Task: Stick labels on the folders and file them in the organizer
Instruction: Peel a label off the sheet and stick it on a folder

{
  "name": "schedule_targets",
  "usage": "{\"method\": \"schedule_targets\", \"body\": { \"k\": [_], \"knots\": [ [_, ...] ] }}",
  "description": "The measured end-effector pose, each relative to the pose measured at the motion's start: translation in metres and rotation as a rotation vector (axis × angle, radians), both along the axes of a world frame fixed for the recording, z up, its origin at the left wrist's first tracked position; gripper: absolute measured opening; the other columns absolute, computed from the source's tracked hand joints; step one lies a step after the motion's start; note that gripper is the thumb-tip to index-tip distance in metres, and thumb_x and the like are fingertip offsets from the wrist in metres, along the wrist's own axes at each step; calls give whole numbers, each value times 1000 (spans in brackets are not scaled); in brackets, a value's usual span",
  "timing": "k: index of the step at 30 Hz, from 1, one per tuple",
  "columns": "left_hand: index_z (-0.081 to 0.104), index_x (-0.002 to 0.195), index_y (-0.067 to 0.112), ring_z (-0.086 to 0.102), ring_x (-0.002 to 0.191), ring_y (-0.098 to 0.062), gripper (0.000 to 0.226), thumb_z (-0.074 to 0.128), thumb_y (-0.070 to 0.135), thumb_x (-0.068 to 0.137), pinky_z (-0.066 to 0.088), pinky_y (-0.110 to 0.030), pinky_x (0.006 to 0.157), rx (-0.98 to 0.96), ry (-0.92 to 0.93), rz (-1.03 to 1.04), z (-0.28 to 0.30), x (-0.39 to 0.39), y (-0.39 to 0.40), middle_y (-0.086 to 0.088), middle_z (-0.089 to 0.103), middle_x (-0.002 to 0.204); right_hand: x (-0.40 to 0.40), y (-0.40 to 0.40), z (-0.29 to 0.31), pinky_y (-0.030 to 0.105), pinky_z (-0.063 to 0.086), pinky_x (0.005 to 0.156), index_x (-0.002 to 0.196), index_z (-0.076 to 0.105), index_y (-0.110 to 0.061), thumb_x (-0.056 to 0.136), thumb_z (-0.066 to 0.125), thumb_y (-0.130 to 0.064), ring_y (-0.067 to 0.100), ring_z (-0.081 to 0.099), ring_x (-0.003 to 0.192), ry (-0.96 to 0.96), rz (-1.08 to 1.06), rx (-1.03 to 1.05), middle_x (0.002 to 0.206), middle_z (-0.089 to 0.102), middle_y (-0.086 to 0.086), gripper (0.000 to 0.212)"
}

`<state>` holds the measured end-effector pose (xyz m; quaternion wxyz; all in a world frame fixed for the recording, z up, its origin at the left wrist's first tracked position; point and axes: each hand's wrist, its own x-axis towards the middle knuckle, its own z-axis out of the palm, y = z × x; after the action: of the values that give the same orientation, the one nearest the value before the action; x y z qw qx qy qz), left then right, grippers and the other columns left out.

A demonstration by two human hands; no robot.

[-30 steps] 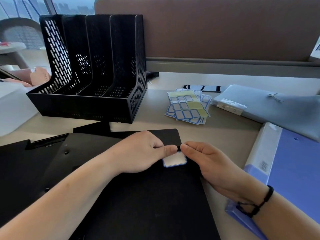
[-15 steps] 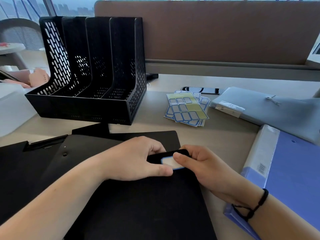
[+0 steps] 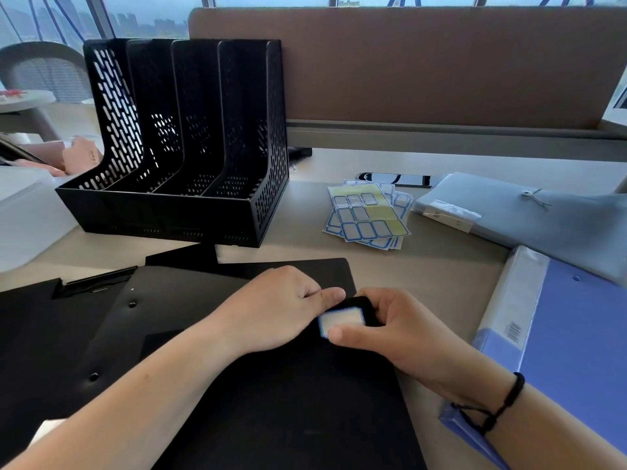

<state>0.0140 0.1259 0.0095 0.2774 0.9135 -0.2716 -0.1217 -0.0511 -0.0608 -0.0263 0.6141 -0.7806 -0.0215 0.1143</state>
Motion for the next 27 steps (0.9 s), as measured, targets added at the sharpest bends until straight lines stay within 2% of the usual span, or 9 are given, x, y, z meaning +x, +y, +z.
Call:
{"method": "schedule_targets", "body": {
  "k": [3, 6, 9, 11, 14, 17, 20, 23, 27],
  "knots": [
    [37, 63, 5, 29, 49, -12, 59, 47, 51, 100, 29, -31, 52, -3, -2, -7, 1, 0, 2, 3, 30, 53, 2, 2, -1, 48, 58, 77, 91, 68, -10, 85, 75, -40, 25, 71, 77, 13, -43, -27, 83, 74, 7, 32],
    [51, 70, 5, 33, 48, -8, 51, 50, 46, 100, 31, -24, 50, -21, 40, 7, 4, 2, 7, 6, 35, 53, 3, 7, -1, 47, 44, 67, 73, 61, -6, 91, 62, -53, 24, 54, 66, 5, -104, -37, 70, 58, 16, 51],
    [65, 77, 18, 37, 41, -2, 38, 62, 54, 90, 30, -14, 45, -25, 98, -20, 8, -1, 13, 14, 43, 44, 4, 10, 0, 52, 48, 72, 89, 62, 4, 84, 54, -67, 30, 58, 72, 14, -109, -5, 84, 62, 34, 72],
    [66, 78, 21, 39, 42, -1, 42, 73, 62, 77, 31, -15, 47, 3, 121, -56, 10, -5, 15, 15, 46, 45, 3, 10, 3, 55, 50, 73, 91, 63, 6, 87, 55, -67, 37, 61, 73, 9, -94, 14, 85, 65, 32, 73],
    [65, 75, 19, 34, 46, -5, 52, 79, 67, 65, 29, -24, 50, 22, 109, -71, 9, -7, 19, 13, 40, 47, 1, 7, 8, 47, 42, 69, 89, 63, 4, 68, 70, -74, 31, 55, 71, -21, -9, -20, 79, 62, 21, 82],
    [62, 73, 17, 34, 44, -5, 48, 76, 63, 73, 29, -21, 47, -3, 127, -98, 11, -8, 22, 12, 41, 46, 1, 0, 10, 44, 48, 74, 97, 66, 3, 72, 86, -41, 31, 64, 78, 19, 118, -12, 87, 69, 21, 55],
    [63, 73, 16, 32, 41, -4, 37, 71, 50, 86, 27, -17, 43, -57, 172, -105, 13, -8, 26, 12, 40, 43, -1, -1, 14, 21, 49, 61, 98, 65, 1, 83, 77, -8, 11, 65, 69, 53, 176, 56, 78, 69, 2, 21],
    [64, 74, 12, 30, 42, -4, 41, 62, 49, 92, 26, -16, 43, -81, 152, -74, 14, -9, 27, 12, 35, 43, -1, 2, 19, 19, 47, 54, 100, 64, -3, 87, 72, -10, 9, 64, 64, 69, 177, 75, 76, 69, -2, 17],
    [59, 67, 15, 31, 43, -5, 45, 58, 50, 94, 26, -17, 43, -69, 117, -49, 14, -10, 24, 11, 33, 46, -3, 1, 24, 23, 51, 59, 104, 63, 1, 90, 70, -15, 17, 68, 74, 86, 147, 56, 84, 72, 6, 23]
  ]
}}
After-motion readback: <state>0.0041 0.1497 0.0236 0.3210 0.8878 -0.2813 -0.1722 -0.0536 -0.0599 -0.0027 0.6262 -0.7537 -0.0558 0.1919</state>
